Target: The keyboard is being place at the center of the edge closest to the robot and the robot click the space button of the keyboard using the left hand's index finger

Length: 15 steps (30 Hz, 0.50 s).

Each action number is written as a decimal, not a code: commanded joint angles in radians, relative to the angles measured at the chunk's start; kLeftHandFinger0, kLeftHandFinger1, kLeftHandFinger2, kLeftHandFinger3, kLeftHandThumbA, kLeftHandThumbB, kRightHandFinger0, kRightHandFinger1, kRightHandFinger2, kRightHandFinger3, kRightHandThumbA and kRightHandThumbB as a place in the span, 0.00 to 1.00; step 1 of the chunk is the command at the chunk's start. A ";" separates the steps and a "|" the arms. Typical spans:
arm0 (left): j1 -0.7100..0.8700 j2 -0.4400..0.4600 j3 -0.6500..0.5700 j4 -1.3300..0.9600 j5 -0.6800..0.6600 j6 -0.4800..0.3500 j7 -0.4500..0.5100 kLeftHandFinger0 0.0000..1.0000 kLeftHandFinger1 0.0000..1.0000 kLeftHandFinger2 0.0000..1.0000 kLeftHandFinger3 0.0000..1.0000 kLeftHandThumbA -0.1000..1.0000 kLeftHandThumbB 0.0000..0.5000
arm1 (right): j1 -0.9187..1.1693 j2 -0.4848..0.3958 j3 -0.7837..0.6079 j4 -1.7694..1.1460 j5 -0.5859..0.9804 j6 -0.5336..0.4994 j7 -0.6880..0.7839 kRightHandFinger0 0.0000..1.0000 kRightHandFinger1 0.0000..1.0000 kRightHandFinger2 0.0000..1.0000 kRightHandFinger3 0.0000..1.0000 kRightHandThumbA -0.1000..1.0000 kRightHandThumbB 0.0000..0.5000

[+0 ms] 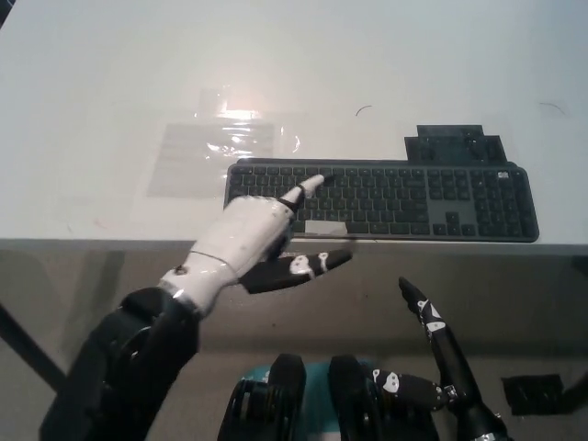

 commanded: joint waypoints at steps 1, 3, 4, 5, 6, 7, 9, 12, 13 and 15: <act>-0.066 -0.011 -0.017 0.070 0.051 0.042 -0.005 0.06 0.25 0.23 1.00 1.00 0.86 | -0.027 0.003 0.003 -0.033 0.003 -0.046 0.006 1.00 1.00 1.00 1.00 1.00 0.74; -0.080 -0.022 -0.023 0.108 0.054 0.052 -0.004 0.08 0.29 0.27 1.00 1.00 0.89 | -0.028 0.001 0.002 -0.035 0.003 -0.046 0.006 1.00 1.00 1.00 1.00 1.00 0.75; -0.088 -0.027 -0.027 0.131 0.055 0.057 -0.003 0.09 0.30 0.28 1.00 1.00 0.89 | -0.028 0.000 0.003 -0.036 -0.003 -0.045 0.004 1.00 1.00 1.00 1.00 1.00 0.75; -0.092 -0.028 -0.029 0.139 0.054 0.059 -0.002 0.10 0.31 0.30 1.00 1.00 0.89 | -0.030 0.000 0.003 -0.036 -0.004 -0.044 0.004 1.00 1.00 1.00 1.00 1.00 0.75; -0.099 -0.031 -0.034 0.160 0.057 0.052 0.008 0.06 0.31 0.31 1.00 1.00 0.87 | -0.033 -0.001 0.003 -0.033 -0.002 -0.049 0.005 1.00 1.00 1.00 1.00 1.00 0.74; -0.103 -0.033 -0.035 0.170 0.056 0.051 0.011 0.06 0.30 0.31 1.00 1.00 0.86 | -0.035 -0.001 0.003 -0.031 -0.002 -0.050 0.004 1.00 1.00 1.00 1.00 1.00 0.74; -0.114 -0.041 -0.041 0.208 0.051 0.041 0.022 0.02 0.28 0.30 1.00 1.00 0.85 | -0.035 -0.002 0.003 -0.030 0.006 -0.048 0.010 1.00 1.00 1.00 1.00 1.00 0.73; -0.121 -0.050 -0.050 0.249 0.063 0.039 0.037 0.00 0.27 0.30 1.00 1.00 0.85 | -0.038 -0.002 0.003 -0.026 -0.002 -0.051 0.006 1.00 1.00 1.00 1.00 1.00 0.74; -0.121 -0.051 -0.050 0.257 0.063 0.037 0.039 0.00 0.27 0.30 1.00 1.00 0.85 | -0.037 -0.002 0.003 -0.026 -0.002 -0.051 0.006 1.00 1.00 1.00 1.00 1.00 0.74; -0.121 -0.053 -0.053 0.280 0.064 0.028 0.049 0.00 0.27 0.31 1.00 1.00 0.84 | -0.037 -0.002 0.003 -0.027 -0.003 -0.048 0.005 1.00 1.00 1.00 1.00 1.00 0.74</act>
